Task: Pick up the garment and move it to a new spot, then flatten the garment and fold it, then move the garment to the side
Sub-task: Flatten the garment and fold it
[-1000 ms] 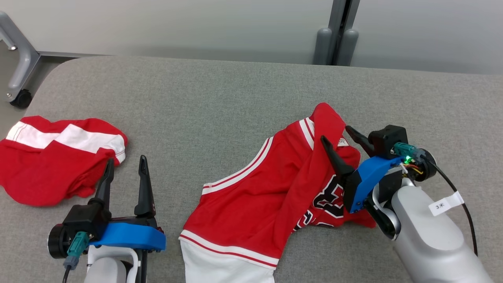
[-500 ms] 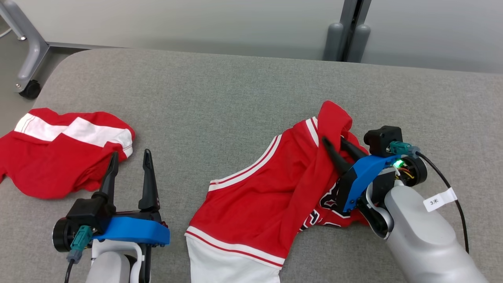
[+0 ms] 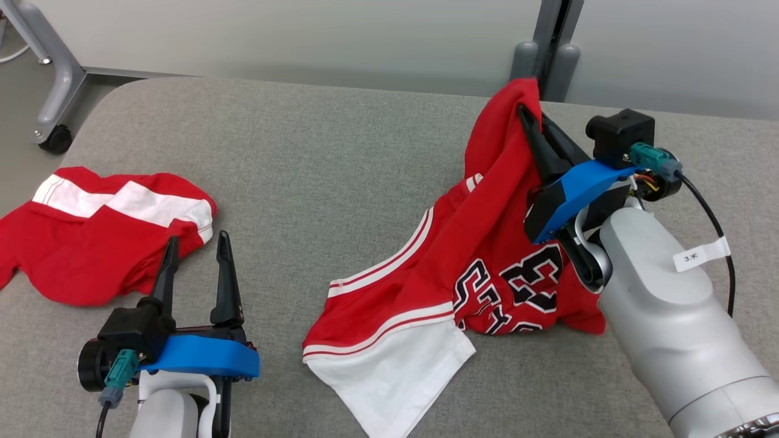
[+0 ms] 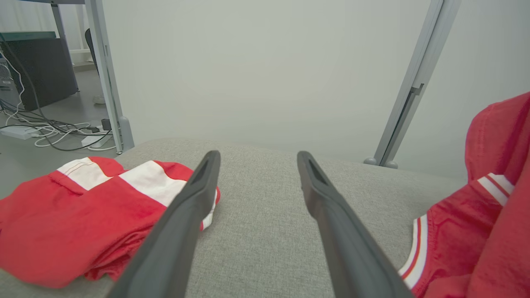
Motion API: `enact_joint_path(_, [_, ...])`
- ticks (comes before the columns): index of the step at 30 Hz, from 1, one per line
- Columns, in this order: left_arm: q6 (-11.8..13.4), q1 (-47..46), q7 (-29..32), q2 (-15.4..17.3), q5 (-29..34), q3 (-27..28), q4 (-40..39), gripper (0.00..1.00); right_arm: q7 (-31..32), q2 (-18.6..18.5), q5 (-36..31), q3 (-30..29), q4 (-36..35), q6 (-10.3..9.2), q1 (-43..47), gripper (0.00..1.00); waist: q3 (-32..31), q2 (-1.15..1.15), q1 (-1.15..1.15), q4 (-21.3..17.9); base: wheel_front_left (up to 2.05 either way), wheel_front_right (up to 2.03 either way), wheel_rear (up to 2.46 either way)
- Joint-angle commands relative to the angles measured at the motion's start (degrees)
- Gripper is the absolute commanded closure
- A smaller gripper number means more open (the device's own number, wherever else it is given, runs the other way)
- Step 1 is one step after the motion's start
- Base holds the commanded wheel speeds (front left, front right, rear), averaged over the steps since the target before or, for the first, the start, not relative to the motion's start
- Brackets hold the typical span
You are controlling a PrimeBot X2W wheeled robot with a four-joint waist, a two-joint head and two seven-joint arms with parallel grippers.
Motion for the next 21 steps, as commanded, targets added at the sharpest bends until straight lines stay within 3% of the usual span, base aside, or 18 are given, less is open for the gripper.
enact_joint_path(1, [0.2,0.1,-0.2,0.0,0.3,0.4,-0.2,0.0,-0.4,0.3,-0.4,-0.2,-0.2,0.01,-0.7,1.0,-0.1,0.0,-0.01,-0.2,0.0,0.0,0.0])
enact_joint_path(8, [0.4,1.2,-0.2,0.0,0.3,0.6,-0.4,0.0,-0.8,0.2,-0.1,-0.7,-3.7,0.01,4.4,1.0,-1.1,0.0,-0.01,-2.2,0.0,0.0,0.0])
enact_joint_path(21, [-0.5,2.3,-0.2,0.0,1.5,2.4,-0.1,0.0,-0.7,-2.0,1.4,-7.1,-23.9,0.01,26.7,1.0,-2.2,0.0,-0.01,-10.3,0.0,0.0,0.0])
